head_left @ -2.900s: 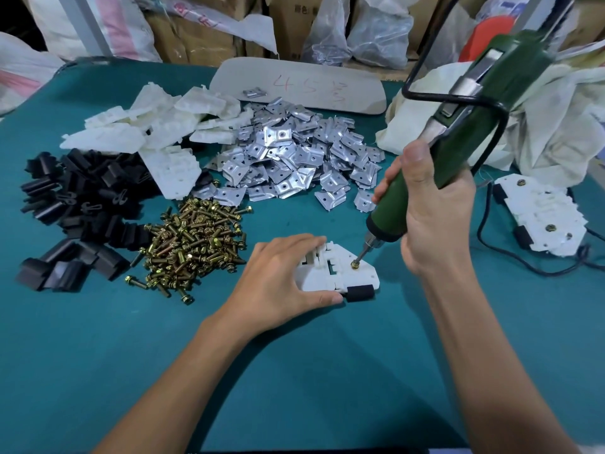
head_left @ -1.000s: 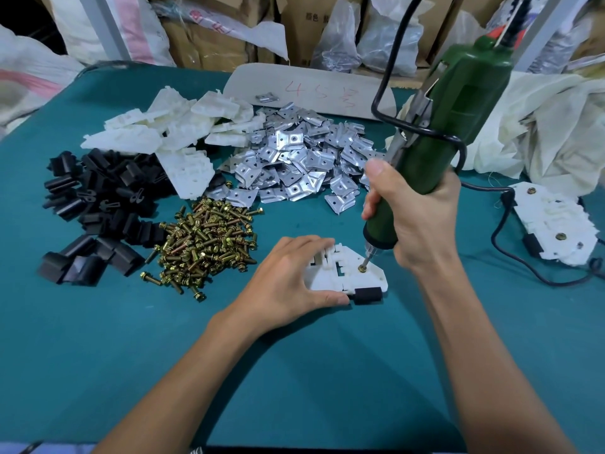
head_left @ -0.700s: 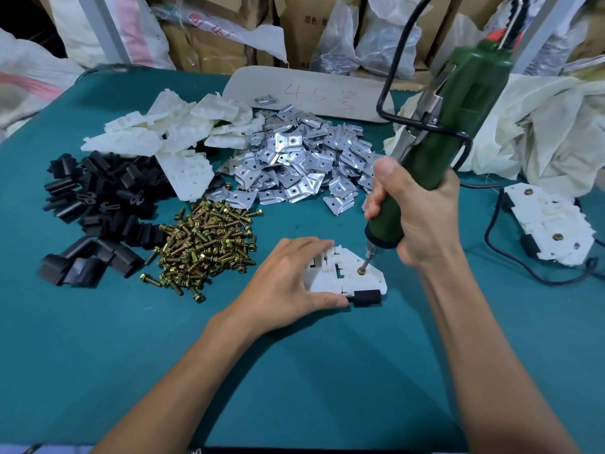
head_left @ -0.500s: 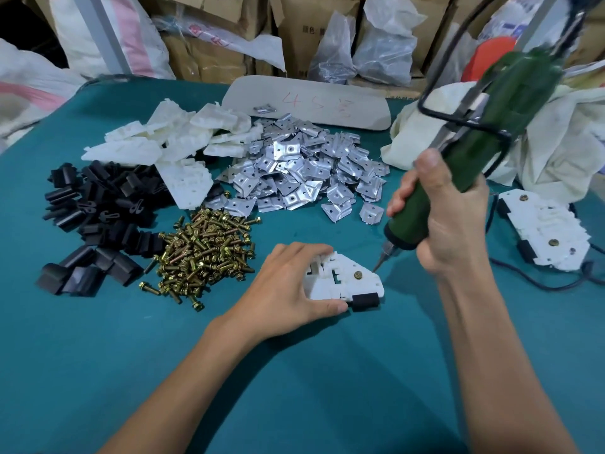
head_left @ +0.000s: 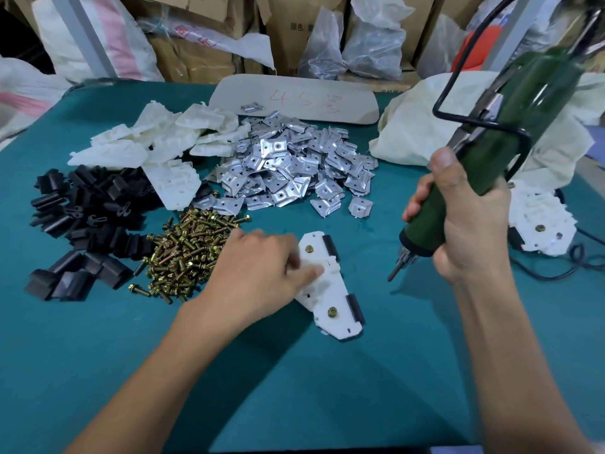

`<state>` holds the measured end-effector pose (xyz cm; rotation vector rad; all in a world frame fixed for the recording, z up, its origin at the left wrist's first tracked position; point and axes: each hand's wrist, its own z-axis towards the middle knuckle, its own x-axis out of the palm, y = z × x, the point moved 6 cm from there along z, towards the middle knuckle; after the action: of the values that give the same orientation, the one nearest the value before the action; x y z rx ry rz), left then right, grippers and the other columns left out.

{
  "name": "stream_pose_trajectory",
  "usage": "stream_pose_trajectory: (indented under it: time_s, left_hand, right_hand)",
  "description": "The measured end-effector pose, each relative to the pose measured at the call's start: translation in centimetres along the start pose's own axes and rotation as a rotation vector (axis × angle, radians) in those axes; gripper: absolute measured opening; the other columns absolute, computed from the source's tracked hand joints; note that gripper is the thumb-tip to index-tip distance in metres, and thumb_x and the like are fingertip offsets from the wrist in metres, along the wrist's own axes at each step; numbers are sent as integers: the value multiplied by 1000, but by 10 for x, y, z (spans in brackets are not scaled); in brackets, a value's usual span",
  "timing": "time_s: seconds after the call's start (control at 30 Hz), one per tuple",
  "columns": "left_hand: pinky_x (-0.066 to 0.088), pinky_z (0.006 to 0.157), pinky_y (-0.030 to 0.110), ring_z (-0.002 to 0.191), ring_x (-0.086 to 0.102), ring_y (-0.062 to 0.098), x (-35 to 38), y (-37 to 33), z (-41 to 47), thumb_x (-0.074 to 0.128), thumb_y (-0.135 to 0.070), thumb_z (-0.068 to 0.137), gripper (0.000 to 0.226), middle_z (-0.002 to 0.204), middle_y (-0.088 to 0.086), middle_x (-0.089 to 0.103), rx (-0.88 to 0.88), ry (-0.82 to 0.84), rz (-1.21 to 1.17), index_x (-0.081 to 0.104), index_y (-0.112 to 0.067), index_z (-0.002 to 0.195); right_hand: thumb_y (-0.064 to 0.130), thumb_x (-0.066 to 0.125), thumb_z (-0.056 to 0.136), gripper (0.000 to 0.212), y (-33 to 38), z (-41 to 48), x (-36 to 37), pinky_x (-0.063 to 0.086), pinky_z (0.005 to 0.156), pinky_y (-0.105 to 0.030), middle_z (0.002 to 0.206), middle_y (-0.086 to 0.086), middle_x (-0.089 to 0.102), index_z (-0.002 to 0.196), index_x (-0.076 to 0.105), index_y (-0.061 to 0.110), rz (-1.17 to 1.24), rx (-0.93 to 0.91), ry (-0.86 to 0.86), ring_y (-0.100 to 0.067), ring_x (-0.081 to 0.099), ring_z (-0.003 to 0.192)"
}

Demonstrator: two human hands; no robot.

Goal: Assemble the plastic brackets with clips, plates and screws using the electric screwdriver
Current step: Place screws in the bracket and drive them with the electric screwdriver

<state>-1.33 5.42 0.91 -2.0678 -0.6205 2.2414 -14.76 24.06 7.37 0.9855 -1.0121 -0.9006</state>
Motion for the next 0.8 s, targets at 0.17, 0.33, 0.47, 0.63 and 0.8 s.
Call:
stream_pose_trajectory:
  time_s: [0.17, 0.33, 0.47, 0.63, 0.8]
  left_hand:
    - [12, 112, 37, 141, 2, -5, 23, -15, -2, 69, -23, 78, 87, 161, -24, 6, 247, 505, -111, 23, -58, 144]
    - [20, 96, 28, 113, 20, 14, 34, -19, 19, 71, -35, 79, 91, 140, -12, 23, 265, 438, 166, 17, -60, 148]
    - [22, 91, 30, 108, 19, 15, 31, -18, 23, 69, -73, 65, 93, 121, -7, 28, 239, 228, 228, 34, -41, 145]
    - [23, 108, 33, 128, 46, 17, 42, -16, 9, 44, -89, 74, 87, 132, -5, 55, 199, -55, 112, 50, -21, 128]
    - [33, 102, 36, 108, 56, 17, 52, -10, 2, 38, -92, 76, 86, 110, -8, 60, 164, -172, 55, 58, -30, 131]
  right_hand:
    - [45, 83, 75, 23, -2, -2, 9, 48, 49, -31, 59, -1, 59, 72, 69, 27, 17, 15, 36, -21, 51, 45]
    - [46, 82, 76, 21, -3, -5, 19, 48, 49, -32, 59, -1, 59, 70, 70, 30, 20, 17, 80, -21, 51, 44]
    - [43, 82, 77, 19, -3, -6, 24, 49, 49, -32, 58, -1, 58, 69, 70, 30, 40, 4, 90, -20, 51, 45]
    - [35, 84, 75, 30, -5, -4, 28, 47, 47, -29, 56, -2, 57, 75, 62, 14, 31, -47, 51, -20, 50, 42]
    - [29, 83, 75, 29, -10, -2, 34, 48, 47, -29, 57, 1, 59, 76, 61, 11, 34, -109, 17, -19, 51, 42]
